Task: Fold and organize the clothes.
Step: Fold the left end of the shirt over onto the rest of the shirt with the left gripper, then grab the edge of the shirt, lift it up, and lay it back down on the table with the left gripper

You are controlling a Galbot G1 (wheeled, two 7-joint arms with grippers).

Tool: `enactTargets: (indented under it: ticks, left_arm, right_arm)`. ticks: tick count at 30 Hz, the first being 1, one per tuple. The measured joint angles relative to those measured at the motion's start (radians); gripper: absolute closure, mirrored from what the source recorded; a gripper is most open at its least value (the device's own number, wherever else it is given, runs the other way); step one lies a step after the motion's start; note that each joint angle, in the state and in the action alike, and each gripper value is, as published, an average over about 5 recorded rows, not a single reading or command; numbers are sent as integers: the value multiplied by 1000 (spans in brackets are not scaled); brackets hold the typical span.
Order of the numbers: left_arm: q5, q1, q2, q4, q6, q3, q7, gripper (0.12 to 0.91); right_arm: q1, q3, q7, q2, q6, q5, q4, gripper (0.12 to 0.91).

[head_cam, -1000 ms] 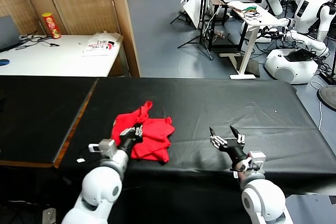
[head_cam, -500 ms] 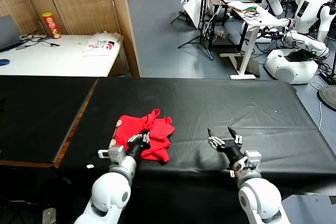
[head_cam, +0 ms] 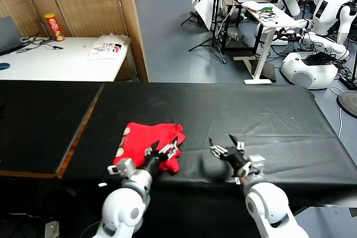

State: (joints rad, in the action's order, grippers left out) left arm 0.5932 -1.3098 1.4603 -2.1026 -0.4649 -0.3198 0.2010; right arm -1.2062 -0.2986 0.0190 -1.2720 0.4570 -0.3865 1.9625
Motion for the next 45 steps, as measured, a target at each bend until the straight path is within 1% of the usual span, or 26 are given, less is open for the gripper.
enactTargets:
  ticks: [3,6,9,11,15,18,21,24,29,35,39,42,45]
  left_arm:
    - [-40,-4,-48,-33,25,-45,-13,233]
    - [-100,-19,-105,-38,51,-109,-37,232]
    - [-155,-38,-146,-27,76,-173,-56,232]
    - [-179,-53,-157,-16,87,-207,-63,232]
    - [-221,-84,-160,12,109,-252,-76,232]
    - [-222,-93,-153,33,117,-271,-85,232]
    - [-178,-89,-145,55,117,-287,-94,232]
    - [-111,-77,-142,82,118,-298,-104,232]
    - [20,-59,-134,128,116,-308,-123,232]
    - [217,-38,-112,177,104,-324,-125,232]
    - [305,-24,-102,213,111,-323,-125,232]
    - [367,-18,-101,239,108,-320,-124,232]
    - [403,-14,-99,255,103,-316,-124,232]
  right_arm:
    - [50,67,-7,-14,2,2,-32,227]
    - [106,136,-5,-35,3,10,-73,227]
    - [161,199,-2,-60,7,35,-120,227]
    - [190,234,1,-76,17,64,-150,227]
    - [215,278,14,-93,25,170,-199,227]
    - [210,286,44,-98,3,280,-213,227]
    - [197,284,73,-105,-21,348,-219,227]
    - [186,278,82,-116,-41,353,-221,227]
    - [164,253,78,-126,-45,284,-189,227]
    - [119,192,75,-100,-52,185,-94,227]
    - [77,148,75,-69,-54,133,-21,227]
    - [47,124,72,-50,-53,120,22,227]
    - [27,110,72,-42,-49,101,50,227]
